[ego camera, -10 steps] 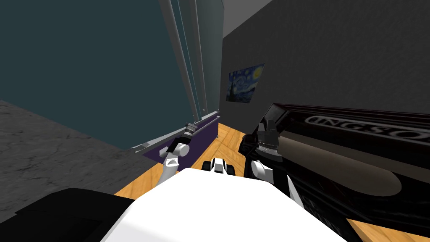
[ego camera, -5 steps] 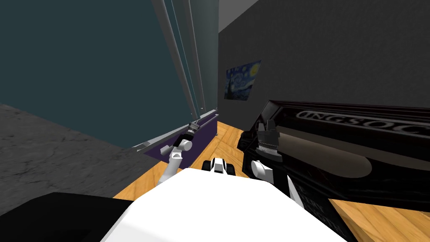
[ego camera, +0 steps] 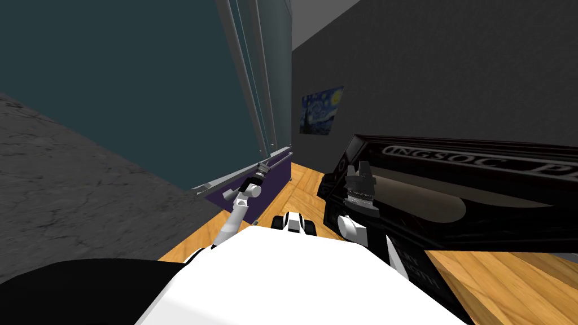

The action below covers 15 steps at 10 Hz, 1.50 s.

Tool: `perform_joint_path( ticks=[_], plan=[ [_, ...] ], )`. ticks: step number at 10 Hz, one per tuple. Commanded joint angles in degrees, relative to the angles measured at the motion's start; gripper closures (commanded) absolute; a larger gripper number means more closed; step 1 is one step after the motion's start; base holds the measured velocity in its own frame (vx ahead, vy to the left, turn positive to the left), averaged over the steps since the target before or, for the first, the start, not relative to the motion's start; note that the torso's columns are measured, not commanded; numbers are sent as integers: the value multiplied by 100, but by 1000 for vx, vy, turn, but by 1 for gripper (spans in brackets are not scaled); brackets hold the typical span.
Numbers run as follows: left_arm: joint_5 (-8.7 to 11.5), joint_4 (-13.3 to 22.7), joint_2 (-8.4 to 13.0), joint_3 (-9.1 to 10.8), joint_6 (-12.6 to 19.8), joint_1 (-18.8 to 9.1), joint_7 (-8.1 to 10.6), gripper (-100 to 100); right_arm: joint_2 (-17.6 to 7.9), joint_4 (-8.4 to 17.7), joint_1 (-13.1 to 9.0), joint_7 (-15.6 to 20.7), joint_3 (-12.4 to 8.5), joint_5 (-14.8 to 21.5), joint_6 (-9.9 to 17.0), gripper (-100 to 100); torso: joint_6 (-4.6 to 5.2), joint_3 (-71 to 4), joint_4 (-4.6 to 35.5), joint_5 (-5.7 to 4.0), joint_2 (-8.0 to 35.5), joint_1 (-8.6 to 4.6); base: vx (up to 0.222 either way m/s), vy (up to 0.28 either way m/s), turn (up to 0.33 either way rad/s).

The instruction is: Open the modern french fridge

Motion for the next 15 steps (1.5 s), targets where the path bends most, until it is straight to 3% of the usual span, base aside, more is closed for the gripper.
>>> perform_joint_path(
  ticks=[1, 2, 5, 6, 7, 10, 11, 12, 15],
  plan=[
    [6, 399, 11, 14, 25, -258, 7, 100, 0, -1, 1, 0, 0, 0, 0, 0, 1, -25, -13, -1, -37, -1, 17, -7, 1],
    [118, 570, 275, -130, -137, -517, 65, 100, 0, -1, 2, 0, 0, 0, -1, 0, 2, -33, -17, 2, -46, 5, -158, 7, -159],
    [118, 1100, 275, -130, -137, -982, 65, 100, 0, 0, 0, 0, 0, 0, 0, 0, 0, 5, 2, 2, 9, 6, -130, -2, -23],
    [118, 1251, 275, -130, -137, -982, 65, 100, 0, 0, 1, 0, 0, 0, 0, 0, 1, -19, -10, 2, -27, 6, -7, -1, -1],
    [231, 1406, 540, -274, -299, -1232, 122, 100, 0, -1, 2, 0, 0, 0, -1, 0, 1, -29, -15, 3, -40, 9, -190, -15, -163],
    [231, 1889, 540, -274, -299, -1705, 122, 100, 0, 0, 0, 0, 0, 0, 0, 0, -1, 1, 1, 4, 1, 11, -136, 7, -21],
    [231, 2094, 540, -274, -299, -1705, 122, 100, 0, 0, 1, 0, 0, 0, 0, 0, 2, -30, -15, 1, -45, 4, 24, -8, -2],
    [343, 2252, 804, -419, -462, -1968, 179, 100, 0, -1, 2, 0, 0, 0, -1, 0, 1, -37, -20, 2, -53, 4, -168, -28, -143],
    [343, 2781, 804, -419, -462, -2428, 179, 100, 0, 0, 0, 0, 0, 0, 0, 0, -1, 9, 5, 4, 13, 14, -141, 2, -29]
  ],
)
